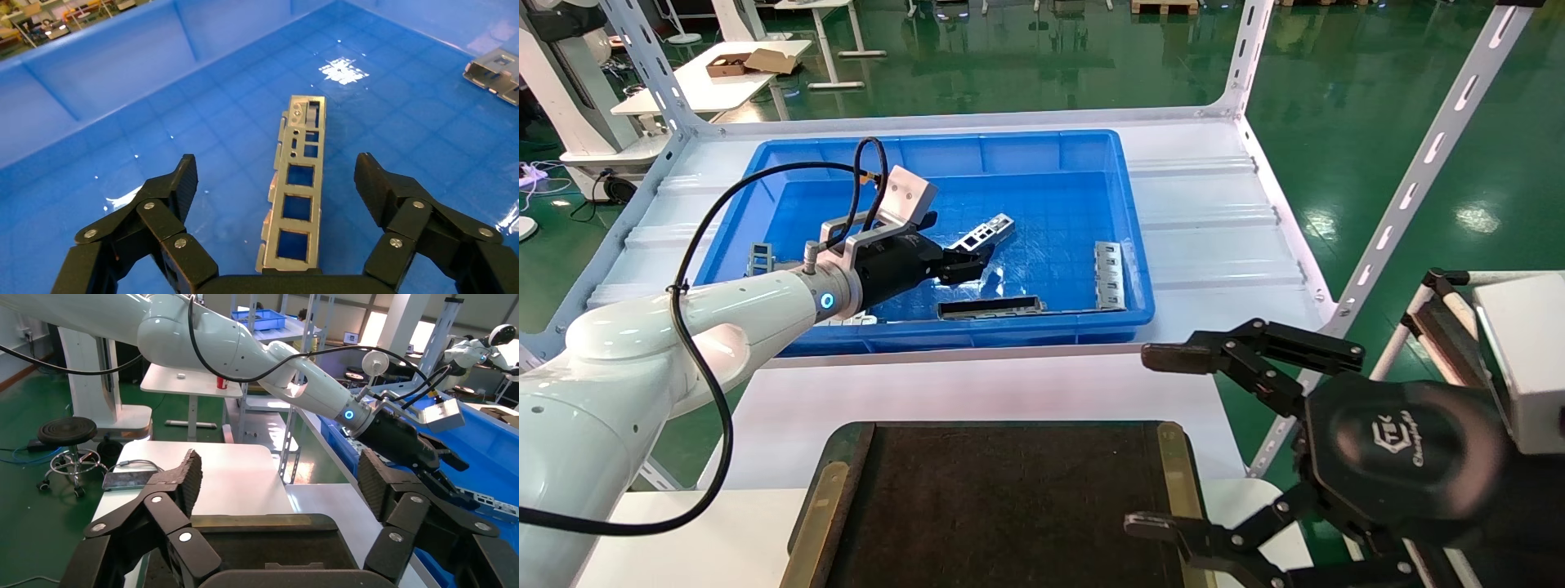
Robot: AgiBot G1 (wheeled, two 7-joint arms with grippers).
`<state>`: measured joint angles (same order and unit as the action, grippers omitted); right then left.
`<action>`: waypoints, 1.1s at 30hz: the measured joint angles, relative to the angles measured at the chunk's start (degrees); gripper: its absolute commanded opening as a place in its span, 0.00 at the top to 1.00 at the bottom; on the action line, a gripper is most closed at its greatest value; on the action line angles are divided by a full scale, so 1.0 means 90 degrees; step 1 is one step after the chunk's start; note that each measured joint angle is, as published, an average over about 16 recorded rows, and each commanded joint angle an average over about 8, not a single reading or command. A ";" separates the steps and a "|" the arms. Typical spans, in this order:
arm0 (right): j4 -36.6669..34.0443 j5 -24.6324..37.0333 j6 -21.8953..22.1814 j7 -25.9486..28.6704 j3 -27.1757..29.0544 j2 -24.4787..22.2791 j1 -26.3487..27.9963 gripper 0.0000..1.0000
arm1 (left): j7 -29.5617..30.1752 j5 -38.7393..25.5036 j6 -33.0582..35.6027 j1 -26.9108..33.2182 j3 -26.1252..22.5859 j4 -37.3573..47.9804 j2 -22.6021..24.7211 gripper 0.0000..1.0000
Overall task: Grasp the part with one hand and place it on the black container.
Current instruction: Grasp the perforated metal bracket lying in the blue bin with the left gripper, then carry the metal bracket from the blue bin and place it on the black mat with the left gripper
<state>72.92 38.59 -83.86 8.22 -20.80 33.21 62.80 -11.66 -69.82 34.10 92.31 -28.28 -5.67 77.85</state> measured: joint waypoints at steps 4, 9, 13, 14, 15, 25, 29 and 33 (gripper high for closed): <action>0.0000 0.0000 0.0000 0.0000 0.0000 0.0000 0.0000 1.00 | 0.0070 0.0028 -0.0013 -0.0034 -0.0058 -0.0034 0.0001 1.00; 0.0000 -0.0001 0.0000 0.0000 -0.0001 0.0000 0.0000 1.00 | 0.0149 0.0066 -0.0028 -0.0071 -0.0133 -0.0072 0.0000 1.00; 0.0000 -0.0001 0.0000 -0.0001 -0.0001 0.0000 0.0000 1.00 | 0.0198 0.0097 -0.0046 -0.0097 -0.0194 -0.0100 0.0000 1.00; 0.0000 -0.0001 0.0000 -0.0001 -0.0001 0.0000 0.0000 1.00 | 0.0208 0.0105 -0.0052 -0.0103 -0.0210 -0.0107 0.0000 1.00; 0.0000 -0.0001 0.0000 -0.0001 -0.0001 0.0000 0.0000 1.00 | 0.0217 0.0112 -0.0059 -0.0109 -0.0226 -0.0113 -0.0001 1.00; 0.0000 -0.0001 0.0001 -0.0001 -0.0002 -0.0001 0.0001 1.00 | 0.0282 0.0227 -0.0115 -0.0136 -0.0359 -0.0193 -0.0004 1.00; 0.0000 -0.0002 0.0001 -0.0001 -0.0002 -0.0001 0.0001 1.00 | 0.0314 0.0315 -0.0094 -0.0106 -0.0383 -0.0232 -0.0013 1.00; 0.0000 -0.0002 0.0001 -0.0001 -0.0003 -0.0001 0.0001 1.00 | 0.0339 0.0419 0.0028 -0.0041 -0.0392 -0.0281 -0.0034 1.00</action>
<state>72.92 38.57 -83.85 8.20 -20.83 33.20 62.81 -8.61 -66.05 34.35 91.95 -31.80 -8.19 77.54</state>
